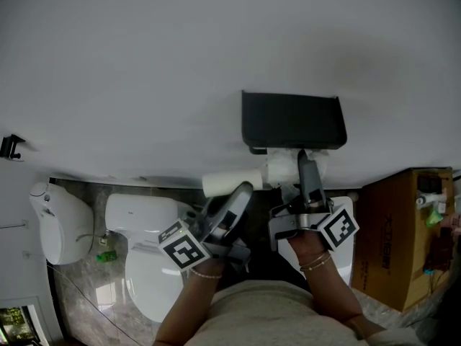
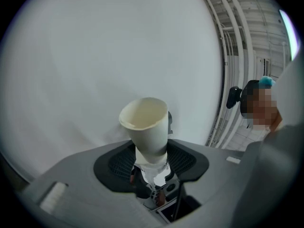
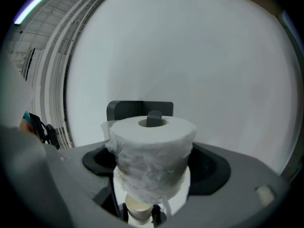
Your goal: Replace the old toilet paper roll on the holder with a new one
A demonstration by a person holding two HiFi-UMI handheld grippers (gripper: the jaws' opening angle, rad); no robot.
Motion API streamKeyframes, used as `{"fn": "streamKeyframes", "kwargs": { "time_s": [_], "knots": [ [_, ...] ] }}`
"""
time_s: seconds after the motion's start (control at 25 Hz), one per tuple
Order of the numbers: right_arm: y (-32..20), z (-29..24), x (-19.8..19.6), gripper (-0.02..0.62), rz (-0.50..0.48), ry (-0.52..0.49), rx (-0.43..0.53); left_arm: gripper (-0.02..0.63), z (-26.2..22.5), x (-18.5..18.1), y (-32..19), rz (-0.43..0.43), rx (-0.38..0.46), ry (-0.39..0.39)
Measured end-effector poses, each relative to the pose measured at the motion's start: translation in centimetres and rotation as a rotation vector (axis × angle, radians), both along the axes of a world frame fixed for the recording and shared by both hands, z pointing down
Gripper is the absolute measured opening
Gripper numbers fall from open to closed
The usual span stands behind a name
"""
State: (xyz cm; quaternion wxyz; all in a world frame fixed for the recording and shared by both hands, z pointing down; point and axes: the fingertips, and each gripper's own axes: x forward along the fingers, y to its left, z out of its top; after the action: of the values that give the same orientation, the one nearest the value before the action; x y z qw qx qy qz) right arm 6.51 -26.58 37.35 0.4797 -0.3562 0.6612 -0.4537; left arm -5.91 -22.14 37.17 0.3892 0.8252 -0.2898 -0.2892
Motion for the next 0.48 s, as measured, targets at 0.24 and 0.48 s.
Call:
{"fn": "streamKeyframes", "kwargs": {
  "time_s": [0.24, 0.48],
  "knots": [
    [-0.12, 0.25, -0.24, 0.434, -0.007, -0.01, -0.012, 0.21, -0.11, 0.22, 0.12, 0.001, 0.004, -0.001],
    [-0.09, 0.2, -0.69, 0.434, -0.028, 0.018, -0.013, 0.21, -0.26, 0.29, 0.18, 0.006, 0.006, 0.0]
  ]
}}
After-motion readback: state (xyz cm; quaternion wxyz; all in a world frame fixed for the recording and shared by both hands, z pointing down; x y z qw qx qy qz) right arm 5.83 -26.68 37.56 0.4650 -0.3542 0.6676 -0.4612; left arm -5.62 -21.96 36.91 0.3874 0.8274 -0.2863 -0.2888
